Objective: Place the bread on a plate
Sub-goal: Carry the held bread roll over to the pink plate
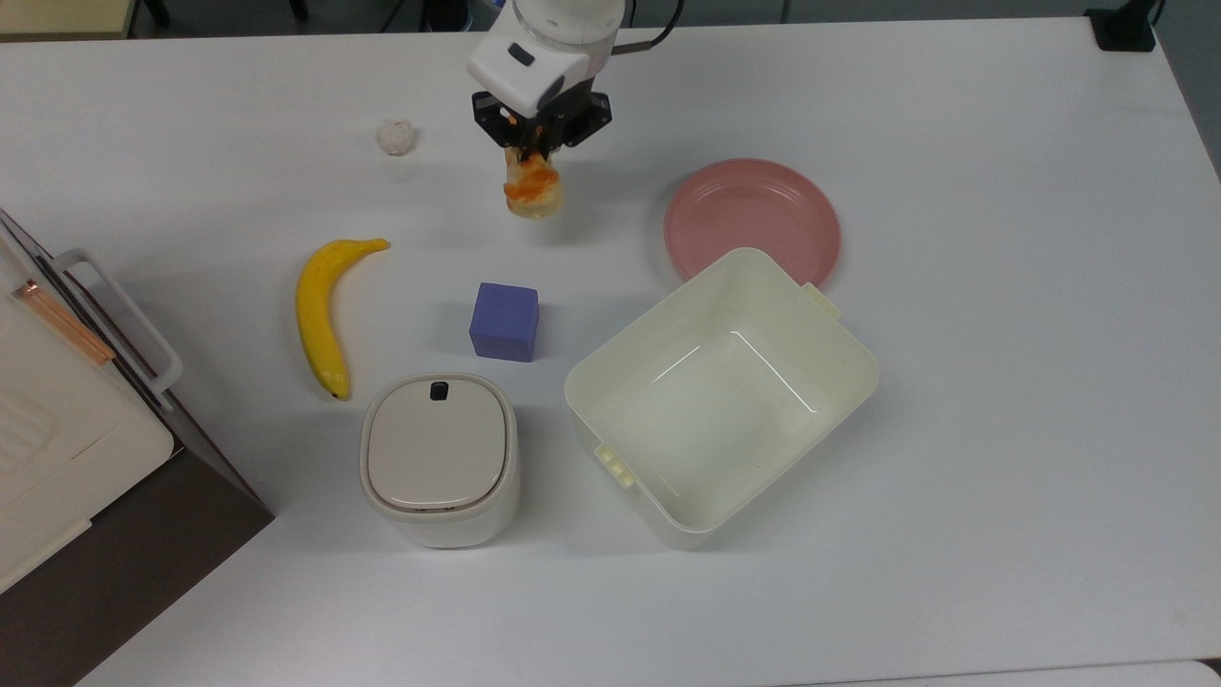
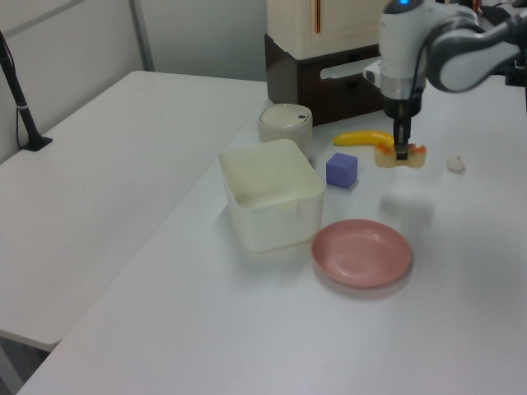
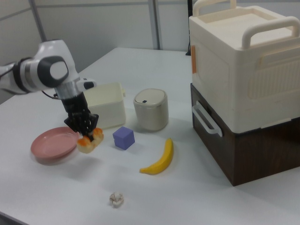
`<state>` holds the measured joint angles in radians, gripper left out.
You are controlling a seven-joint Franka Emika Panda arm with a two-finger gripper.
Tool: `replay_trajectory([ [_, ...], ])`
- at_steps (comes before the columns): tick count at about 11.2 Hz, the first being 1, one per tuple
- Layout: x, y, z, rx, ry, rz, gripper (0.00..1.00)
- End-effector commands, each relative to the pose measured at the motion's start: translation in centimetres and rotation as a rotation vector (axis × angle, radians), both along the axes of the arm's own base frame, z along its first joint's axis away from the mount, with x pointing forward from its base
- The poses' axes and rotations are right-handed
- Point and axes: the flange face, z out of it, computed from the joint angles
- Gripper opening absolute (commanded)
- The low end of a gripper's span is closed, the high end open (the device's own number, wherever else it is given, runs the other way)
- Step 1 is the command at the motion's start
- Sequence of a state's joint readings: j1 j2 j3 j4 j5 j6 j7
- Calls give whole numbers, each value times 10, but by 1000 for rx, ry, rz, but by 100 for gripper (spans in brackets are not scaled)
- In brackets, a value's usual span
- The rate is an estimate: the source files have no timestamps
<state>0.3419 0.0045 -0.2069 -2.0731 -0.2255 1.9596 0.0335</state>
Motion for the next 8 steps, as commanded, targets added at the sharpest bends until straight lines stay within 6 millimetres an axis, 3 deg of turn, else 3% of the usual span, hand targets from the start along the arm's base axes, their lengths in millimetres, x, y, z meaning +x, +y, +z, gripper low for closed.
replay_trajectory([
  [1, 11, 60, -2, -15, 94, 94, 0],
  [7, -8, 164, 0, 9, -62, -21, 0],
  [8, -14, 190, -1, 48, -89, -26, 0],
])
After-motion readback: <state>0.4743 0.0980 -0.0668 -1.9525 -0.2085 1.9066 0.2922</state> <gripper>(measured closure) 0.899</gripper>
